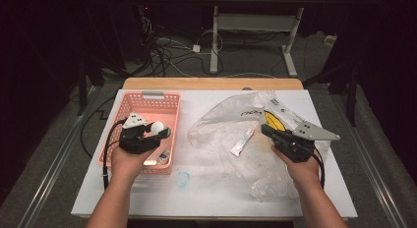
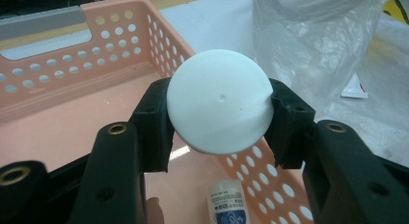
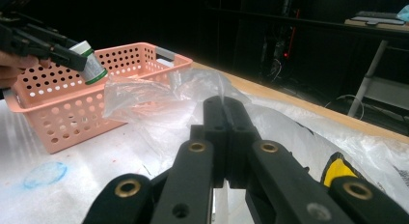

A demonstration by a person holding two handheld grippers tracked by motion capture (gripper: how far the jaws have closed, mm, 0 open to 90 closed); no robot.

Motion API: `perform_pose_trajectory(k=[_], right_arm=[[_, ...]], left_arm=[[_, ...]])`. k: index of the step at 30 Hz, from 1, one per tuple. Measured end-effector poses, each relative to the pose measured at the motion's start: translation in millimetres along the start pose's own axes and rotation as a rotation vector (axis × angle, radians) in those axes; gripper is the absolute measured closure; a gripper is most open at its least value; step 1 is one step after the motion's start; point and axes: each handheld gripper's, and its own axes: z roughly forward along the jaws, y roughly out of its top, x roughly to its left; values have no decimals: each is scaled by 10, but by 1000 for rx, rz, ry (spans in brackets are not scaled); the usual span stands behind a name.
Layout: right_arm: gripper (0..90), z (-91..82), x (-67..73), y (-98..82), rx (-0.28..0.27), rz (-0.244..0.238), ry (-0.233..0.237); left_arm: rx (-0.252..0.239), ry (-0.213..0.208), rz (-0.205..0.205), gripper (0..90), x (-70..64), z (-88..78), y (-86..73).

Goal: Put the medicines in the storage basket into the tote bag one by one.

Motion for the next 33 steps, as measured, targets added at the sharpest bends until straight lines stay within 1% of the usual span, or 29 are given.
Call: perform_pose_trajectory(k=[2,5,8,9,11,14,17,19,21,24,27,29,33], right_arm=[[900,-4,3,4,-2,-2,0],[900,-4,3,7,-3,-2,-1],[900,-4,4,8,-2,-2,2],[900,-5,4,8,-1,-5,3],[900,-6,6,9,-1,-7,3],[900,-9,5,13,-5,-6,3],[900,-16,5,18,-6,-5,2],[900,-20,0,20,-7,-5,2],[900,-21,1,21,-7,-6,3],[900,-30,3,26,-11,-6,5],[900,-37,2,31,-15,-8,5],[900,-32,5,30,-14,-5,7],[900,-14,5,24,-10,-7,9]], left_arm=[[-11,4,5,488,-36,-26,-21],[-32,9,-5,488,-65,-77,-49],[-21,16,16,488,-84,-93,-62],[-28,17,10,488,-88,-102,-70],[-43,4,-2,488,-87,-126,-87],[-52,-8,-2,488,-108,-151,-100],[-40,10,17,488,-154,-169,-99],[-46,-10,11,488,-166,-169,-96],[-49,-13,10,488,-186,-167,-87],[-59,-30,11,488,-220,-176,-78],[-79,-65,4,488,-266,-188,-60],[-81,-69,21,488,-320,-189,-39],[-86,-99,49,488,-437,-175,-5]])
